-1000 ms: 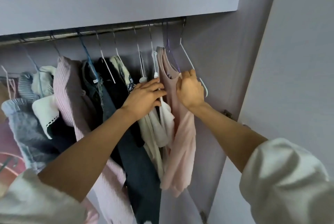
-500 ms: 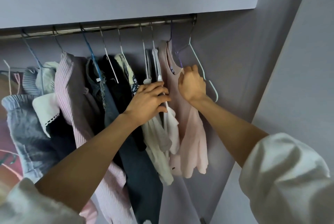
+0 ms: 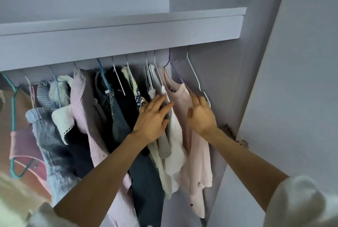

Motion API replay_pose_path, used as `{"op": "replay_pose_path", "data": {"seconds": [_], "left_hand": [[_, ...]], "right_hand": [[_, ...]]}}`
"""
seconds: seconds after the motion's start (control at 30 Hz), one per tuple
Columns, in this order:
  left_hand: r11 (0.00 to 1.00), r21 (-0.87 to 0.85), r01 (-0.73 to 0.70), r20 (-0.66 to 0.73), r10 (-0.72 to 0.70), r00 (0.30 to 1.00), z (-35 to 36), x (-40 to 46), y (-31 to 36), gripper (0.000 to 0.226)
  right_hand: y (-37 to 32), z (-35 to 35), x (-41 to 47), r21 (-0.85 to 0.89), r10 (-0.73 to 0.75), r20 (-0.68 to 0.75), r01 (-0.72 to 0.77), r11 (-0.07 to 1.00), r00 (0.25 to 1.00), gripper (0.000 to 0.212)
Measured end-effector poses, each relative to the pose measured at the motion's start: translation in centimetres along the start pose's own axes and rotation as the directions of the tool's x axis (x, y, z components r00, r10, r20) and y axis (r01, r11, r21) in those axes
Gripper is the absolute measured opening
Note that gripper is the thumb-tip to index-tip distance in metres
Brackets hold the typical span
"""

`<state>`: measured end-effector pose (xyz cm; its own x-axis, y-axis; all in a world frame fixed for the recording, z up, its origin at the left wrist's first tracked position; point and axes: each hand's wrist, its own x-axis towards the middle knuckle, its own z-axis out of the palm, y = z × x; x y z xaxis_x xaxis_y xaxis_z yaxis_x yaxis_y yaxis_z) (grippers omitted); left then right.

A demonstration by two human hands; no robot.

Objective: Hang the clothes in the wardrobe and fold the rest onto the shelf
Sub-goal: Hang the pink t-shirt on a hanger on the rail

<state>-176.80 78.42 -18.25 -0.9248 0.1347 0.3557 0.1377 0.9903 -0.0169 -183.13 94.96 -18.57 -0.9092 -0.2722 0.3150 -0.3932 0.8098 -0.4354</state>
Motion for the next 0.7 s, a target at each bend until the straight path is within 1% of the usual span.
{"op": "replay_pose_path", "data": {"seconds": [0.1,0.13,0.2,0.3,0.4,0.47,0.57,0.6,0.63,0.7], "left_hand": [[0.995,-0.059,0.084,0.027,-0.083,0.996,-0.5,-2.5,0.7,0.057],[0.991,-0.07,0.11,0.033,-0.108,0.994,-0.6,-3.4,0.9,0.058],[0.981,-0.088,0.171,0.042,-0.168,0.985,-1.2,-5.8,1.2,0.058],[0.949,-0.095,0.299,0.036,-0.297,0.954,-2.0,-10.2,1.7,0.054],[0.879,-0.116,0.462,0.04,-0.46,0.887,-3.0,-15.5,1.6,0.05],[0.807,-0.126,0.577,0.051,-0.576,0.816,-3.8,-19.8,2.0,0.046],[0.654,-0.153,0.741,0.046,-0.744,0.666,-4.8,-27.6,3.9,0.041],[0.601,-0.13,0.788,0.055,-0.79,0.611,-5.1,-30.5,4.8,0.041],[0.547,-0.116,0.829,0.057,-0.829,0.556,-5.3,-33.1,5.9,0.042],[0.372,-0.1,0.923,0.063,-0.923,0.379,-6.8,-40.4,9.4,0.041]], "right_hand": [[-0.1,-0.3,-3.4,-0.106,-0.058,-0.054,0.052,0.993,0.997,0.058],[-0.4,-0.4,-4.5,-0.11,-0.092,-0.075,0.084,0.99,0.993,0.056],[-1.3,-0.6,-6.5,-0.056,-0.172,-0.079,0.168,0.984,0.982,0.051],[-3.2,-0.7,-9.0,0.034,-0.293,0.039,0.292,0.956,0.955,0.043],[-5.5,0.1,-11.9,0.181,-0.393,0.15,0.366,0.913,0.907,0.035],[-6.9,0.9,-14.6,0.276,-0.453,0.222,0.39,0.879,0.863,0.034],[-9.0,2.6,-19.8,0.41,-0.583,0.313,0.448,0.795,0.75,0.031],[-9.5,3.1,-21.8,0.448,-0.628,0.328,0.469,0.761,0.706,0.03],[-10.0,3.4,-23.6,0.484,-0.669,0.353,0.484,0.729,0.654,0.029],[-12.1,3.9,-29.0,0.564,-0.76,0.425,0.514,0.647,0.491,0.029]]}}
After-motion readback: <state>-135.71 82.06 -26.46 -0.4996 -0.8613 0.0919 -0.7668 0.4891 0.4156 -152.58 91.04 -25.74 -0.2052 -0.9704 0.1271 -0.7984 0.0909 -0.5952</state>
